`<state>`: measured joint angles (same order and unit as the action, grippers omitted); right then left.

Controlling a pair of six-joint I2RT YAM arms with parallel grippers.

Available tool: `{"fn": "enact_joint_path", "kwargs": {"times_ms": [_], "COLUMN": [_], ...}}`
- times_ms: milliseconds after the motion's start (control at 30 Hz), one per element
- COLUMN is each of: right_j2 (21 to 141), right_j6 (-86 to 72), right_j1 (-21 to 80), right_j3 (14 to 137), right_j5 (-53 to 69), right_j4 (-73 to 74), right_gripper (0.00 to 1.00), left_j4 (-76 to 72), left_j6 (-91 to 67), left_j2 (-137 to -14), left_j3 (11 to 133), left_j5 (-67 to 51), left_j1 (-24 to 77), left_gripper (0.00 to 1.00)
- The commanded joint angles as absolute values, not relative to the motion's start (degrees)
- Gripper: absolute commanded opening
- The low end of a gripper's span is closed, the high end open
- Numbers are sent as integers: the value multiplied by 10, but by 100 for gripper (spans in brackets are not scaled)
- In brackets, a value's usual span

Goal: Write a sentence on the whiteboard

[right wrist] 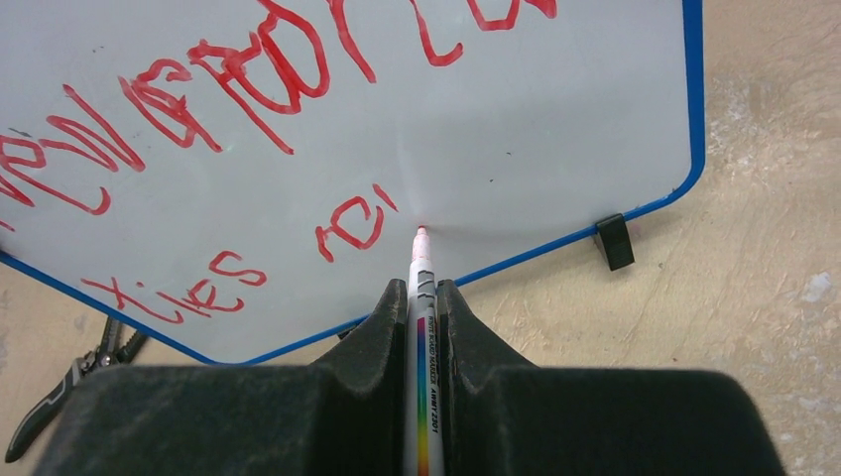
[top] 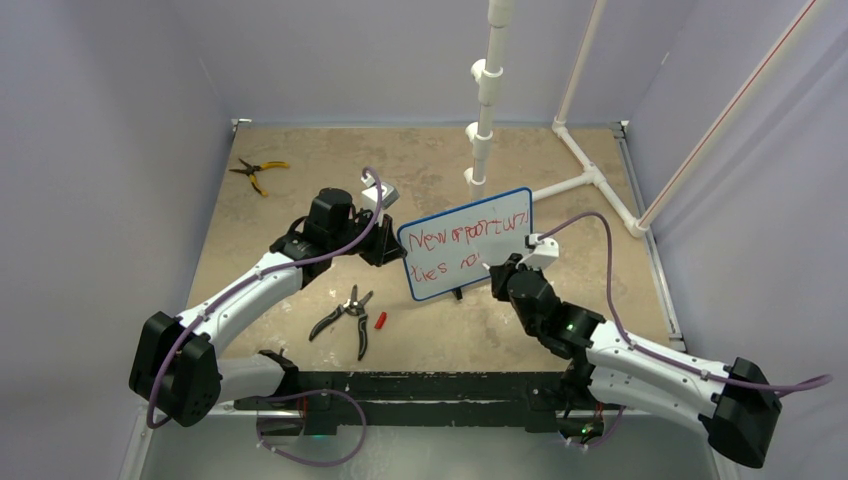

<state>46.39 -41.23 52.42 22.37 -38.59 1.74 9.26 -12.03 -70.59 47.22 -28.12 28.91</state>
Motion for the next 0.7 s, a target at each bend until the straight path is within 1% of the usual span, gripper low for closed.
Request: {"fn": "enact_joint_path", "kwargs": {"times_ms": [0,400,667], "right_j2": [467,464,472], "right_j6": [-400,-351,-372], "right_j1": [521,521,521], "right_j3": [247,271,263], "right_j5": [-420,-449,-442], "right_j4": [3,-43,-22], "right_gripper": [0,0,0], "left_j4": [74,74,74], "left_j6": [-122,-121,-121], "left_j2": [-707,-705,-705], "left_j3": [474,474,474], "left_j5": [-282,-281,-281], "left_j1": [288,288,288], "left_gripper": [0,0,0]}}
